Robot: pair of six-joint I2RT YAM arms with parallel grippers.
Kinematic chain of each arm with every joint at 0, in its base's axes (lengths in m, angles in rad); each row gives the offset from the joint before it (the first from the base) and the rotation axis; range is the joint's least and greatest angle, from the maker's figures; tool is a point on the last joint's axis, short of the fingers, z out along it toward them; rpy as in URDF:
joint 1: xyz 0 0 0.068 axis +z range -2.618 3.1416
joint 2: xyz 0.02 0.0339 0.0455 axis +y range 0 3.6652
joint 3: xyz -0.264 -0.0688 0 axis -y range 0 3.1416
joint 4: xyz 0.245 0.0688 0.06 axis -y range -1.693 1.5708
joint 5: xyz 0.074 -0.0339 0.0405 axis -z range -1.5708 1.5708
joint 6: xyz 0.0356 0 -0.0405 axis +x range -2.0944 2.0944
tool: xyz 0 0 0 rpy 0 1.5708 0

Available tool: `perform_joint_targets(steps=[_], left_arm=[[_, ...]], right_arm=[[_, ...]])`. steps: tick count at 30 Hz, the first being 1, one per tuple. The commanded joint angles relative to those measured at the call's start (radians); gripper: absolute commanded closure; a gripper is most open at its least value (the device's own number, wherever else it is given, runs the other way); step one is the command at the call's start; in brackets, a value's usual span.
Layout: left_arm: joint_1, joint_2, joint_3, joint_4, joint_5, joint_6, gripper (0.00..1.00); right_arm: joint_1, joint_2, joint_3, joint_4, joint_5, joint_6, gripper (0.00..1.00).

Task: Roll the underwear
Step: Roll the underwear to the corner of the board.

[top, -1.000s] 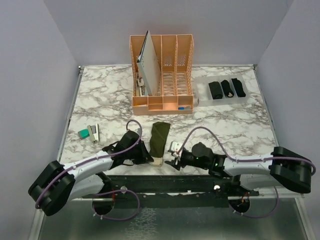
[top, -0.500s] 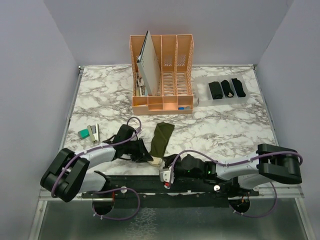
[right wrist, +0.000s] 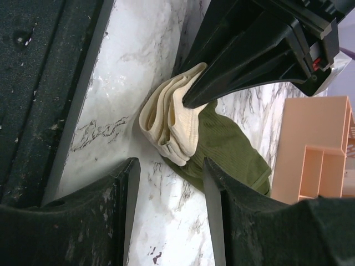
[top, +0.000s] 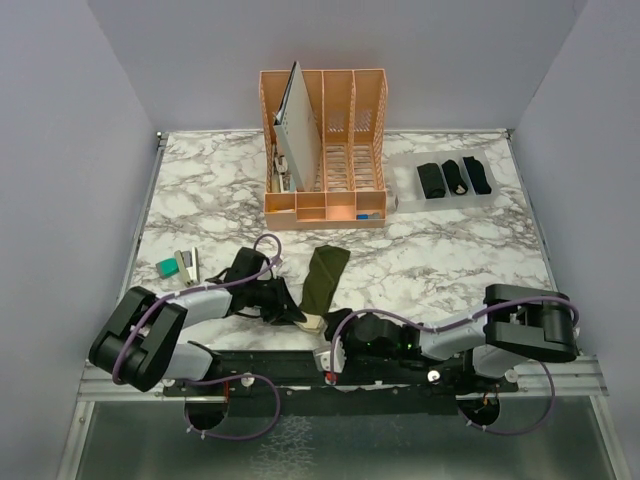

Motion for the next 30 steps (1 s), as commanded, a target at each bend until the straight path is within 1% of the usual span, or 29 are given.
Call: perform_joint_targets(steps=[1, 4, 7, 10, 12, 14, 17, 19, 22, 25, 27, 28, 29, 30], left_arm=[[0.012, 0.022, -0.026, 0.038, 0.021, -0.015, 1.0], [0.014, 0.031, -0.045, 0.096, 0.028, -0.052, 1.0], [0.015, 0.039, -0.058, 0.131, 0.027, -0.071, 1.0], [0.018, 0.059, -0.053, 0.138, 0.03, -0.064, 1.0], [0.02, 0.066, -0.052, 0.14, 0.033, -0.06, 1.0], [0.023, 0.068, -0.054, 0.14, 0.033, -0.056, 1.0], [0.028, 0.072, -0.057, 0.141, 0.033, -0.05, 1.0], [0.031, 0.079, -0.057, 0.139, 0.032, -0.042, 1.0], [0.036, 0.088, -0.055, 0.137, 0.035, -0.034, 1.0], [0.039, 0.089, -0.058, 0.137, 0.035, -0.031, 1.0], [0.044, 0.084, -0.06, 0.137, 0.035, -0.031, 1.0], [0.045, 0.08, -0.063, 0.138, 0.035, -0.033, 1.0], [0.046, 0.073, -0.065, 0.14, 0.033, -0.034, 0.98], [0.047, 0.061, -0.067, 0.14, 0.029, -0.036, 0.9]], right_arm=[[0.008, 0.04, 0.02, 0.042, -0.008, -0.033, 0.47], [0.009, 0.064, 0.033, 0.036, -0.013, -0.06, 0.48], [0.009, 0.079, 0.044, 0.03, -0.035, -0.07, 0.51], [0.009, 0.11, 0.069, 0.011, -0.037, -0.081, 0.56], [0.009, 0.126, 0.07, 0.021, -0.023, -0.085, 0.57], [0.009, 0.127, 0.063, 0.032, -0.021, -0.08, 0.59], [0.009, 0.126, 0.063, 0.025, -0.023, -0.069, 0.63], [0.009, 0.126, 0.066, 0.021, -0.028, -0.065, 0.68], [0.009, 0.132, 0.075, 0.011, -0.009, -0.051, 0.8], [0.009, 0.141, 0.082, 0.014, 0.007, -0.029, 0.87], [0.009, 0.136, 0.086, 0.023, -0.001, 0.013, 0.92], [0.009, 0.132, 0.089, 0.024, -0.005, 0.043, 0.93], [0.007, 0.129, 0.092, 0.029, -0.007, 0.073, 0.96], [0.007, 0.123, 0.091, 0.039, -0.008, 0.113, 0.99]])
